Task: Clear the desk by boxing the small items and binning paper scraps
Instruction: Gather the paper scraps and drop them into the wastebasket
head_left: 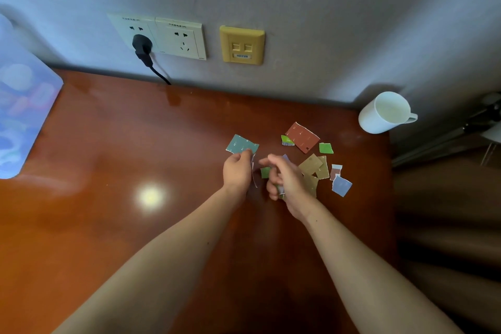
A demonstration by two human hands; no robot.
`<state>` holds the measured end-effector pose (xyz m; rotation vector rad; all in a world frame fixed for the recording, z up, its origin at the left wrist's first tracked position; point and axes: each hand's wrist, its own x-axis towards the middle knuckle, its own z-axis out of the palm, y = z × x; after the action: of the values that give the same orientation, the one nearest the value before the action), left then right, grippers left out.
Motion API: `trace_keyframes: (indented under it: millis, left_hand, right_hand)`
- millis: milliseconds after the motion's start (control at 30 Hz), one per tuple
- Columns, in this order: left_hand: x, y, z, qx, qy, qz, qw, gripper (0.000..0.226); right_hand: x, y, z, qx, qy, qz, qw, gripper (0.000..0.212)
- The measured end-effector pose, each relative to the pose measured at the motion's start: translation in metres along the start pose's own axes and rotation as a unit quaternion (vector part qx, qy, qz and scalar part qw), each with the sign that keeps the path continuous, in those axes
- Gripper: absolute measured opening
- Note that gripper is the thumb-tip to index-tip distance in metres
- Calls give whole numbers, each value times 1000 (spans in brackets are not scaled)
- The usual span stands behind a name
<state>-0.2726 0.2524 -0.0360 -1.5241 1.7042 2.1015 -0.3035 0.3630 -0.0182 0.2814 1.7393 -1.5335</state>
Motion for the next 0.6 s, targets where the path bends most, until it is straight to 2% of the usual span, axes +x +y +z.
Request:
trace_keyframes:
  millis: [67,100,200,267,300,367,500,600]
  left_hand:
    - [4,4,-3,47,2,31,998,33]
    - [7,5,-6,80,1,51,995,32]
    - [15,11,-14,198,1,100,975,15]
    - [17,15,-18,267,5,117,956,6]
    - [18,17,-19,291,3,124,949,11]
    - [21,20,-21,333,-7,154,930,24]
    - [33,25,-24,456,-38,198,867,55]
    - [39,33,-26,517,-42,191,833,60]
  right_hand:
    - [8,0,0,-91,50,-35,994,11]
    - [12,1,-2,-161,66,-62,983,12]
    - [22,4,-7,-327,49,-93,939,33]
    - [20,-1,-10,-428,43,-83,899,34]
    - [19,-3,-11,-467,45,-79,879,33]
    - [18,-6,-12,-504,45,-85,858,30]
    - [19,-8,-9,-525,42,-88,845,22]
    - [22,-10,-9,-530,36,-84,843,20]
